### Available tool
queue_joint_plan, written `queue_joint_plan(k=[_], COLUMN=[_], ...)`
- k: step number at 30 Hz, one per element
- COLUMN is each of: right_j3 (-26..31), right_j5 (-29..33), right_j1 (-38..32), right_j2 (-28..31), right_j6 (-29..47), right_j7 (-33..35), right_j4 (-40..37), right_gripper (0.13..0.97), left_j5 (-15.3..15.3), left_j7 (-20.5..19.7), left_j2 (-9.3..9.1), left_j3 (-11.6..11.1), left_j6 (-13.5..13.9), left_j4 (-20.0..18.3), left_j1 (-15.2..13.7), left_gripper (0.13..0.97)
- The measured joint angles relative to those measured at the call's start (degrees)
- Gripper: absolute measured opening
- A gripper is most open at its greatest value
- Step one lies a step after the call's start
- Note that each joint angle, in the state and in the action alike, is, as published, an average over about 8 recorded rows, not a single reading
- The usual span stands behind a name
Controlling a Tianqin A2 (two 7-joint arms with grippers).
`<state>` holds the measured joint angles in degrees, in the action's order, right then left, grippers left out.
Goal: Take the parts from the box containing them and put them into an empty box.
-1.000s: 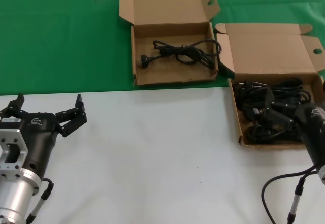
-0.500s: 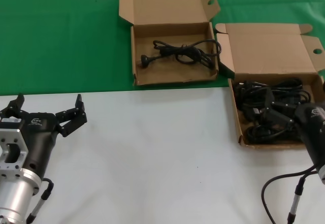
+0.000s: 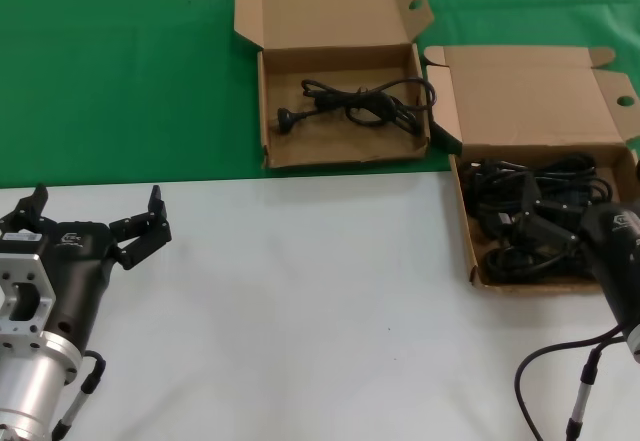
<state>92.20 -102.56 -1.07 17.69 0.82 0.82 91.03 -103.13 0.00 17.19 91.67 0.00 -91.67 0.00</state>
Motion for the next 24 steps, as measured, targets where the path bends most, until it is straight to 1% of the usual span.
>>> queue_joint_plan(k=[24], right_j3=[0.0], right_j5=[0.0], right_j1=[0.0], right_j2=[0.0], right_j6=[0.0], right_j7=[0.0], right_j4=[0.0], right_gripper=[0.966], left_j5=[0.0], left_j7=[0.0], left_j2=[0.00], left_j3=[0.0], left_j6=[0.0], left_j4=[0.0], left_j1=[0.0], left_gripper=[0.966])
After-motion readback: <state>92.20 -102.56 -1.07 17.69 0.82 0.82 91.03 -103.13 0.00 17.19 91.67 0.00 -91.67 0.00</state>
